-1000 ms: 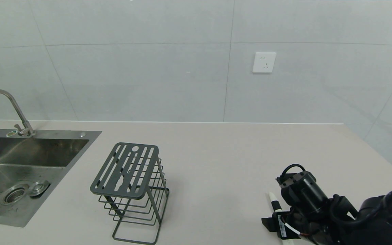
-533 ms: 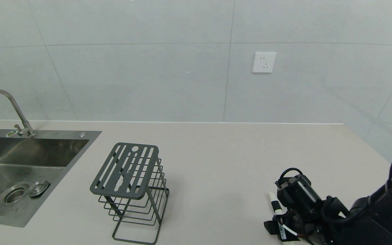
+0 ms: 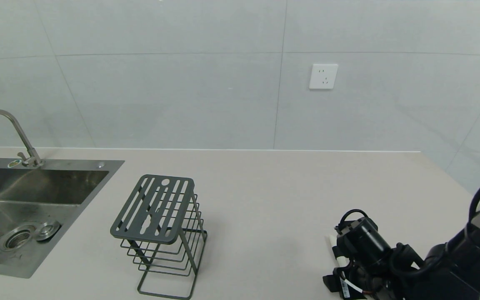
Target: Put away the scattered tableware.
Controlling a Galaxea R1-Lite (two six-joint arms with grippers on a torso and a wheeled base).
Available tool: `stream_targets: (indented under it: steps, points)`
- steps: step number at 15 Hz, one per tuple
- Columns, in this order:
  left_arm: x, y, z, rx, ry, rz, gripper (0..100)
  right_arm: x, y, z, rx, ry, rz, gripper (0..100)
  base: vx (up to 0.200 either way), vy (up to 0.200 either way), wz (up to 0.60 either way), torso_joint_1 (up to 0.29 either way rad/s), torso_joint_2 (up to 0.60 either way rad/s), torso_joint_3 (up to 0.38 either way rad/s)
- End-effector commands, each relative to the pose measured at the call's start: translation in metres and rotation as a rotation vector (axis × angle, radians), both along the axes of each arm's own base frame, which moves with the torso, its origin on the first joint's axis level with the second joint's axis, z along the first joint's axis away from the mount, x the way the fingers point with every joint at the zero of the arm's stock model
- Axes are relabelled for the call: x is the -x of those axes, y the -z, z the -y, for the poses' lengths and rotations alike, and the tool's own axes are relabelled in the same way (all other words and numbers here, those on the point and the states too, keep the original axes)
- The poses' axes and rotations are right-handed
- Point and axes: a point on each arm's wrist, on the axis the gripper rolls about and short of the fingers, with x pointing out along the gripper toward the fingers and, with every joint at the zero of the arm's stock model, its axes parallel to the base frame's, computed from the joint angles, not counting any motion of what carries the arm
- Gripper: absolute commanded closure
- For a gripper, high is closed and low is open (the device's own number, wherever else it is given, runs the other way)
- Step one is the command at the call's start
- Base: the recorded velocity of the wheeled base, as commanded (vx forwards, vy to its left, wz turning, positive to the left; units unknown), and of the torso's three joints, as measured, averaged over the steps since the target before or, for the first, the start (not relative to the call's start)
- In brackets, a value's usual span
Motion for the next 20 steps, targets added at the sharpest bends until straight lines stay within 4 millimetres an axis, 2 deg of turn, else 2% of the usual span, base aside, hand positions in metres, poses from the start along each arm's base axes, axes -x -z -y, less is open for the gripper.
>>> stream_targets:
  steps: [1,3,4,7,10,12,13,15,16,18,20]
  points:
    - [0.000,0.000,0.000,0.003,-0.002,0.000,0,0.000,0.001,0.000,0.003,0.002,-0.005,0,0.000,0.000,0.00,0.000,0.00,0.000]
    - [0.000,0.000,0.000,0.002,-0.002,0.000,0,0.001,0.002,-0.001,0.003,-0.003,-0.006,0,0.000,0.000,0.00,0.000,0.00,0.000]
    - [0.000,0.000,0.000,0.000,0.000,0.000,0,0.001,0.002,-0.001,0.005,-0.003,-0.008,100,0.000,0.000,0.00,0.000,0.00,0.000]
    - [0.000,0.000,0.000,0.000,-0.002,0.000,0,0.009,0.011,0.005,0.036,-0.004,-0.055,100,0.000,0.000,0.00,0.000,0.00,0.000]
    - [0.000,0.000,0.000,0.002,-0.002,0.000,0,0.015,0.030,0.007,0.047,-0.014,-0.071,100,0.000,0.000,0.00,0.000,0.00,0.000]
    - [0.000,0.000,0.000,0.002,-0.002,0.000,0,0.010,0.027,0.003,0.008,-0.023,-0.018,100,0.000,0.000,0.00,0.000,0.00,0.000]
    - [0.000,0.000,0.000,0.002,-0.002,0.000,0,0.007,0.020,0.000,-0.019,-0.024,0.022,100,0.000,0.000,0.00,0.000,0.00,0.000]
    - [0.000,0.000,0.000,0.002,0.000,0.000,0,0.001,-0.011,-0.002,-0.095,-0.053,0.155,100,0.000,0.000,0.00,0.000,0.00,0.000]
    - [0.000,0.000,0.000,0.002,0.000,0.000,0,0.001,-0.032,0.000,-0.129,-0.067,0.229,100,0.000,0.000,0.00,0.000,0.00,0.000]
    - [0.000,0.000,0.000,-0.001,0.000,-0.001,0,0.003,-0.060,0.009,-0.179,-0.056,0.328,100,0.000,0.000,0.00,0.000,0.00,0.000]
    - [0.000,0.000,0.000,-0.003,0.000,-0.001,0,0.004,-0.078,0.016,-0.198,-0.064,0.400,100,0.000,0.000,0.00,0.000,0.00,0.000]
